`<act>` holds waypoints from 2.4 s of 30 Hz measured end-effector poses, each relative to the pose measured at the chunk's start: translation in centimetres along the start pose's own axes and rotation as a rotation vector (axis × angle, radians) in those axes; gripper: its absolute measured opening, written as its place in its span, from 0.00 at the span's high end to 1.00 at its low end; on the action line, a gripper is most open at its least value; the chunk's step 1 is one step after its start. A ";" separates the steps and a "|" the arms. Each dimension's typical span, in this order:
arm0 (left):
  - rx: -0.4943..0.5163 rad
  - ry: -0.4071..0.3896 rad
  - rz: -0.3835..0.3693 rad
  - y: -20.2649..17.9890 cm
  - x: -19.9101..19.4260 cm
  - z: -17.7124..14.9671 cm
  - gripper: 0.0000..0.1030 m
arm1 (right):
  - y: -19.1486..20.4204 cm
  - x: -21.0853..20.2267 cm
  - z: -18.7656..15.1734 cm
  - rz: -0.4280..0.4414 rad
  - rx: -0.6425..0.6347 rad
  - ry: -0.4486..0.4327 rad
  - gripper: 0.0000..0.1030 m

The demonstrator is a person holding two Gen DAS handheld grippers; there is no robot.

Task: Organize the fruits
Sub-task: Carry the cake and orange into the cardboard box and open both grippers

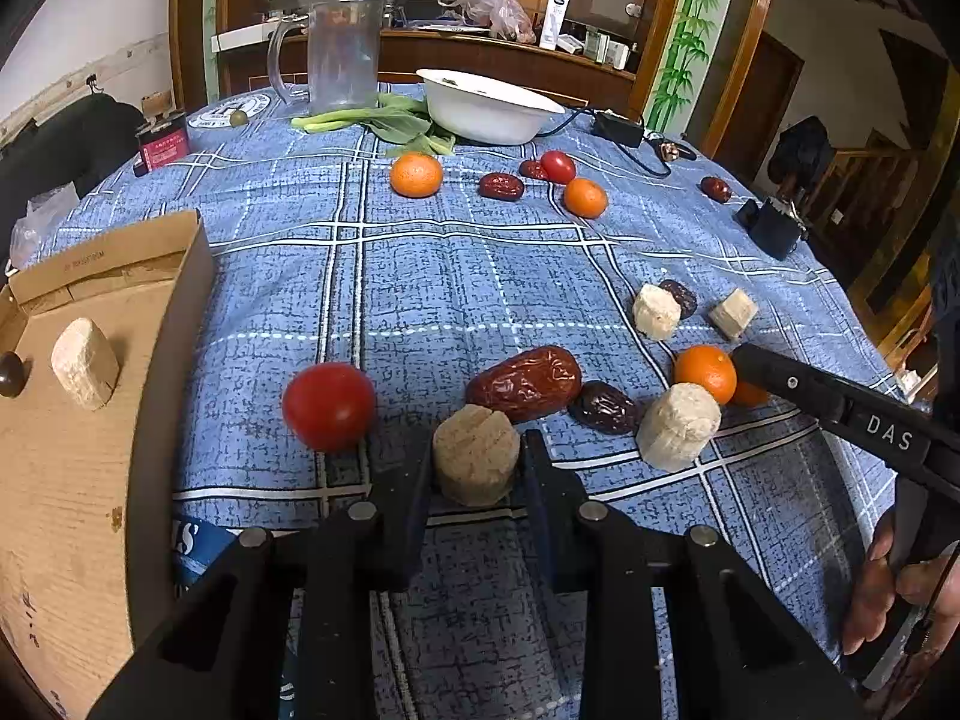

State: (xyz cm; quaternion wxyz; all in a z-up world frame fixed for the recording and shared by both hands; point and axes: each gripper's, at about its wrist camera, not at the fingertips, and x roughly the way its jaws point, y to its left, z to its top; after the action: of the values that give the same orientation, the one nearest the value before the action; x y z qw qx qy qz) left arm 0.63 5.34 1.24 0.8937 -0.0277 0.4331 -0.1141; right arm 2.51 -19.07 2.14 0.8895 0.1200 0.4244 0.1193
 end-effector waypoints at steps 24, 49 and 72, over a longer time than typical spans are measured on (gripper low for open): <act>-0.105 -0.189 0.029 7.6 -13.3 -1.5 0.73 | 11.2 -9.1 -0.9 0.088 -0.161 -0.143 0.68; -0.246 0.076 0.268 23.9 -8.5 0.1 0.73 | 31.4 6.8 -2.9 0.207 -0.367 0.202 0.67; -0.338 0.056 0.226 25.5 -10.1 -0.1 0.60 | 31.8 7.6 -2.4 0.176 -0.365 0.188 0.64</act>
State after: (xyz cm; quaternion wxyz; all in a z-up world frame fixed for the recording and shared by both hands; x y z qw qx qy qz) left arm -0.92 32.49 5.14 0.8710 -0.1253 0.4712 0.0603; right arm 1.80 13.58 5.17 0.8391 -0.0181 0.4647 0.2822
